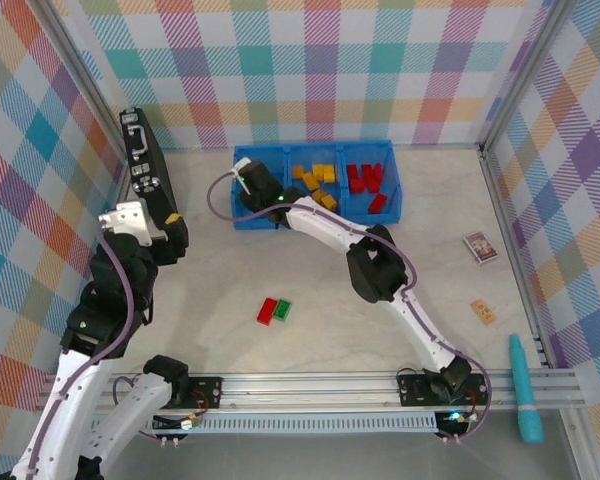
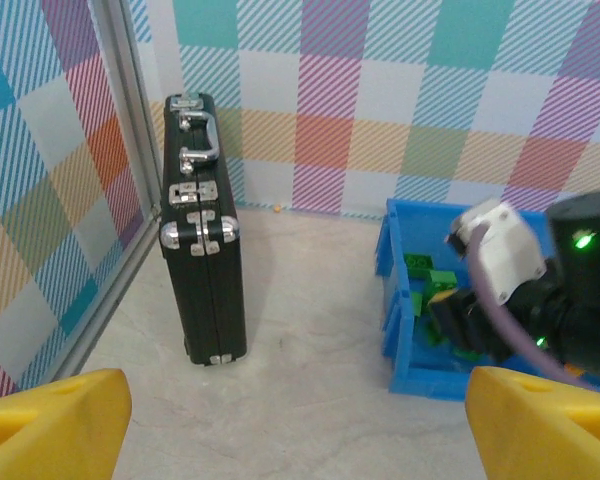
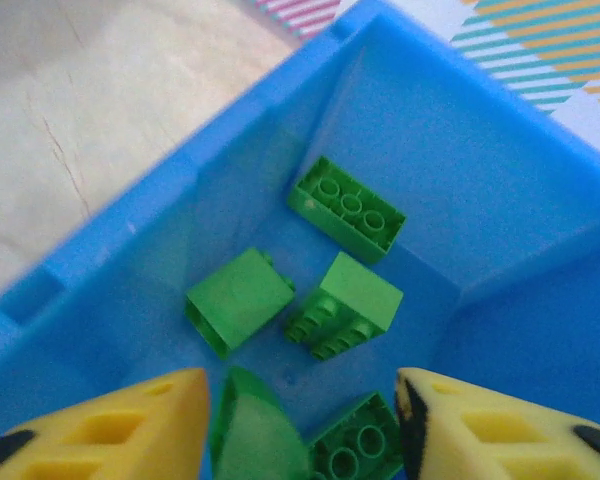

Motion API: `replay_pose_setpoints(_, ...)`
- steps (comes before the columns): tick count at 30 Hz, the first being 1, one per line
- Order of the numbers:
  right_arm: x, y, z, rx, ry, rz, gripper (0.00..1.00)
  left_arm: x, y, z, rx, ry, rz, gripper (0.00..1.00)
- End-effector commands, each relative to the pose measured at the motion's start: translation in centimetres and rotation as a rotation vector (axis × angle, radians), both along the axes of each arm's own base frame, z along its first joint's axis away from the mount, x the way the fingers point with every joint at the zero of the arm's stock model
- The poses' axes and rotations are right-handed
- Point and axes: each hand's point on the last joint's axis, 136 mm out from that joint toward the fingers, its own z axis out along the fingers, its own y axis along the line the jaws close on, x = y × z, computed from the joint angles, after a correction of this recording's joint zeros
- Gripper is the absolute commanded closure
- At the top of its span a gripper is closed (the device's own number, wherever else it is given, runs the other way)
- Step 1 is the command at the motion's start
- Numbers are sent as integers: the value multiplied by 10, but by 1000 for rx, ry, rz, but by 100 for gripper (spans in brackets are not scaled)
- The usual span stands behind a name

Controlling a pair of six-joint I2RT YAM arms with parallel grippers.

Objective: Sort the legos into containers by color
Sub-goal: Place the lego in the container, then pick up the lego from the bottom-center of the table.

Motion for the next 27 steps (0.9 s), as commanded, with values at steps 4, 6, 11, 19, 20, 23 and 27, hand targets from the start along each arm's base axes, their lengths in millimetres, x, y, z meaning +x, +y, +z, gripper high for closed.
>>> replay_pose_setpoints(4, 0, 1, 68, 67, -115, 16, 30, -4, 0, 13, -23, -17, -11, 14)
replay_pose_setpoints(6, -9, -4, 82, 98, -80, 1, 29, -4, -2, 13, -29, -17, -19, 14)
replay_pose_setpoints(11, -41, -24, 104, 187, 41, -69, 29, -2, -7, 12, -42, -17, -41, 15)
replay_pose_setpoints(19, -192, -46, 72, 70, 256, 377, 13, -7, -14, 7, -44, -26, -95, 13)
replay_pose_setpoints(20, -213, -52, 68, 61, 254, 456, 0, -7, -16, 6, -46, -25, -106, 13)
replay_pose_setpoints(23, -252, -77, 52, 55, 210, 592, 1, -9, -20, 2, -53, -17, -132, 13)
replay_pose_setpoints(27, -290, -98, 31, 100, 186, 709, 1, -12, -19, 0, -52, -11, -135, 13)
